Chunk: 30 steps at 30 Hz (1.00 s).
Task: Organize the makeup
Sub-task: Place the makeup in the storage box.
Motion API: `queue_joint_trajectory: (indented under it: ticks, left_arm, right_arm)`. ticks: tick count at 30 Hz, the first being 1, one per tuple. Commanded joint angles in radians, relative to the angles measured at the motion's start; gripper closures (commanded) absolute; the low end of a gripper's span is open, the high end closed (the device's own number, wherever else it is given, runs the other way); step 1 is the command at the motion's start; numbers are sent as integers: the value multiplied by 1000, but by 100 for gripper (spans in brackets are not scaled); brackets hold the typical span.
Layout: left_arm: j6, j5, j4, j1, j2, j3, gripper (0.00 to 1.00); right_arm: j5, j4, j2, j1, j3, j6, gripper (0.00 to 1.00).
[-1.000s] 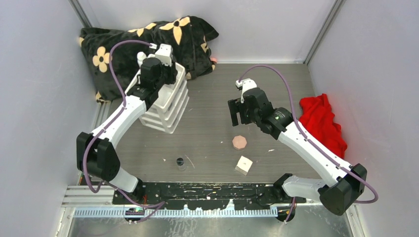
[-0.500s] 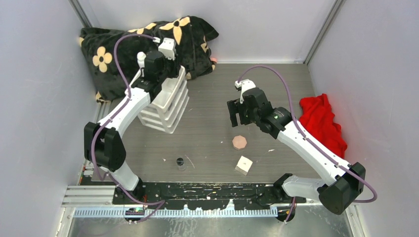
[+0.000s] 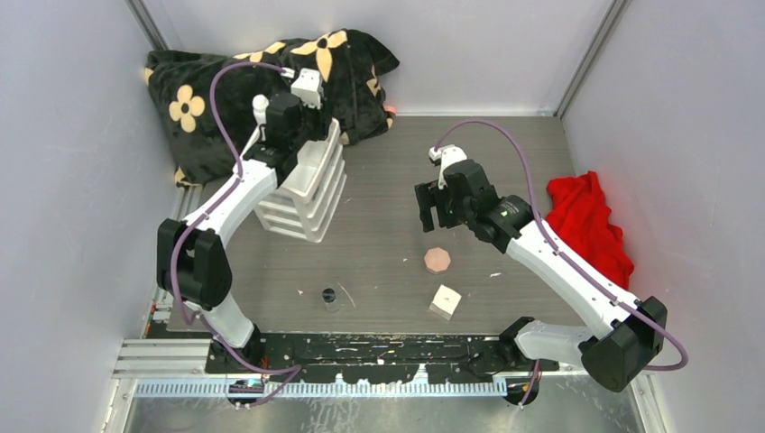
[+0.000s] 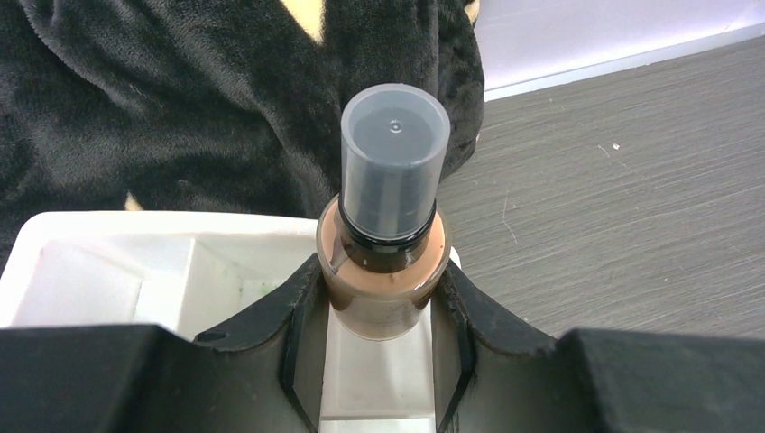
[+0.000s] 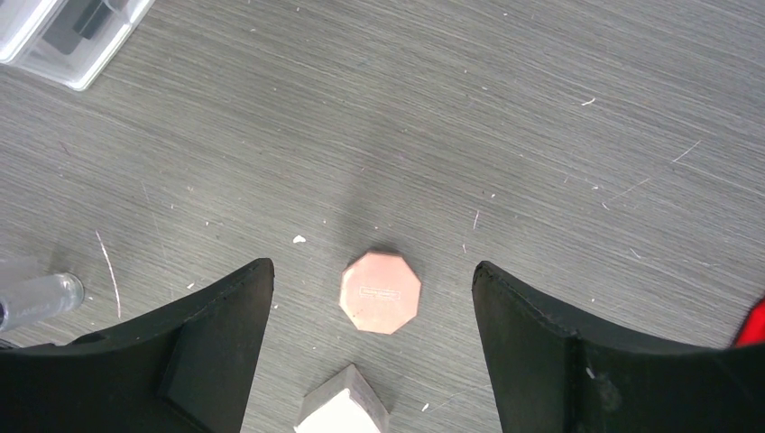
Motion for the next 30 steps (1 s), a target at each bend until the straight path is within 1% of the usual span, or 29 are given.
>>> queue_joint_trajectory:
  ticks: [1,11,17,23,30]
  left_arm:
    - [2,9,-10,4,-33,-45,100]
    - [10,-34,-45,4,-162,-69,100]
    - [14,-73,-61,6,-169,-74,100]
    - [-2,-104,-32,10,-185,-98,100]
    - [27,-157,-30,13,-247,-117,100]
  right_arm:
    - [-19,55,8,-4,3,-2,15]
    - [-47,66,23,-8,-1,4,15]
    - [-59,65,17,-8,-8,5,15]
    - [-56,63,12,-8,-13,5,15]
    - [-75,67,28,-9,-15,6,15]
